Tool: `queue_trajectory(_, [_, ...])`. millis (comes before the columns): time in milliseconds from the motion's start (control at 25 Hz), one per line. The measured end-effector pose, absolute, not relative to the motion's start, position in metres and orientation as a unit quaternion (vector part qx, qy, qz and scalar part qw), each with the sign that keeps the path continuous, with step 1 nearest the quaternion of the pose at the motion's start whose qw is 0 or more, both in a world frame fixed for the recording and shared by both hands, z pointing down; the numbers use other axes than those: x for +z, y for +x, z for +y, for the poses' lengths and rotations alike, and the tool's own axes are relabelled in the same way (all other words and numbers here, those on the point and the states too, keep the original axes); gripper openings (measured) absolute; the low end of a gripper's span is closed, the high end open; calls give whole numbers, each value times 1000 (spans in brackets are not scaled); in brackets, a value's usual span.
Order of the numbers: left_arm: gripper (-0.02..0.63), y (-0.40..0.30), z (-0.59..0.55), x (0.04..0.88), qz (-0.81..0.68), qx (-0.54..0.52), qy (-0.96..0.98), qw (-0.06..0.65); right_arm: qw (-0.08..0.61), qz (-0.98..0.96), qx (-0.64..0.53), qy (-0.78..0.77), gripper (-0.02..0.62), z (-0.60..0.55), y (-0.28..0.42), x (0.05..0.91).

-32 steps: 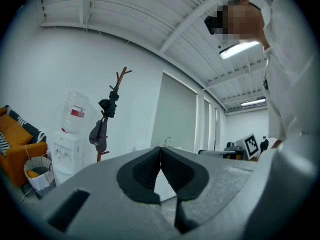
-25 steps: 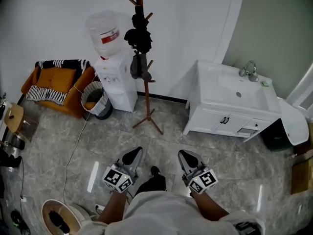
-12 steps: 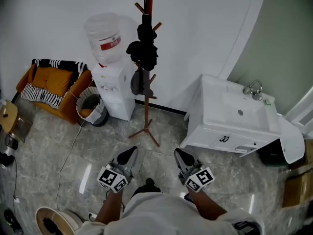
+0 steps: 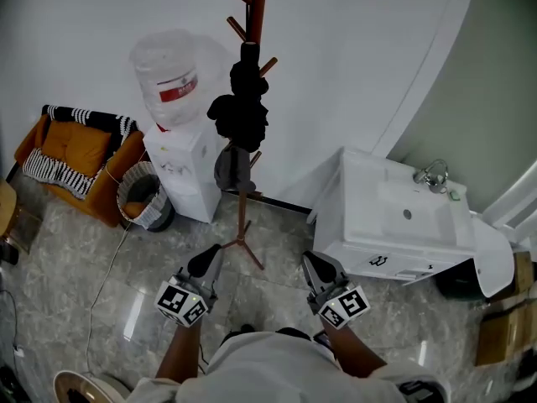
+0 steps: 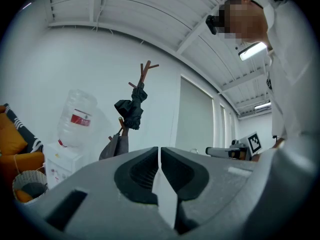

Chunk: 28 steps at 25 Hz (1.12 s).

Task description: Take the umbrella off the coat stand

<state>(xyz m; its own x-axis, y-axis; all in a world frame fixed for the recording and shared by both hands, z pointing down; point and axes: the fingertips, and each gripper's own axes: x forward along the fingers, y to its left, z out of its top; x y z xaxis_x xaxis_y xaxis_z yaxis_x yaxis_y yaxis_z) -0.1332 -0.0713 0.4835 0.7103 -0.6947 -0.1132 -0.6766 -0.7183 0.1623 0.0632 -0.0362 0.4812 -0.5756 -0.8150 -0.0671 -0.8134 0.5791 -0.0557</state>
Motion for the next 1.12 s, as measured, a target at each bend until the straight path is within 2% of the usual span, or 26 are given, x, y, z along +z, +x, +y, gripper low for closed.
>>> queue_trajectory(480, [23,-120,-157,421,-400,-67,914,4,66,916,27,-394,18,-137,76,446])
queue_trajectory(760, [75,-106,-208,365,-444,-54,894,-15,96,942,60,-317,18,-212,91,385])
queue_trajectory(880, [126,-97,-225,345,-452,-40,891,-9,96,955,76,-271,18,-237,90,361])
queue_trajectory(1120, [174,-83,-260,302,-460,-34,887,-15,114,966,92,-215,18,-286,96,335])
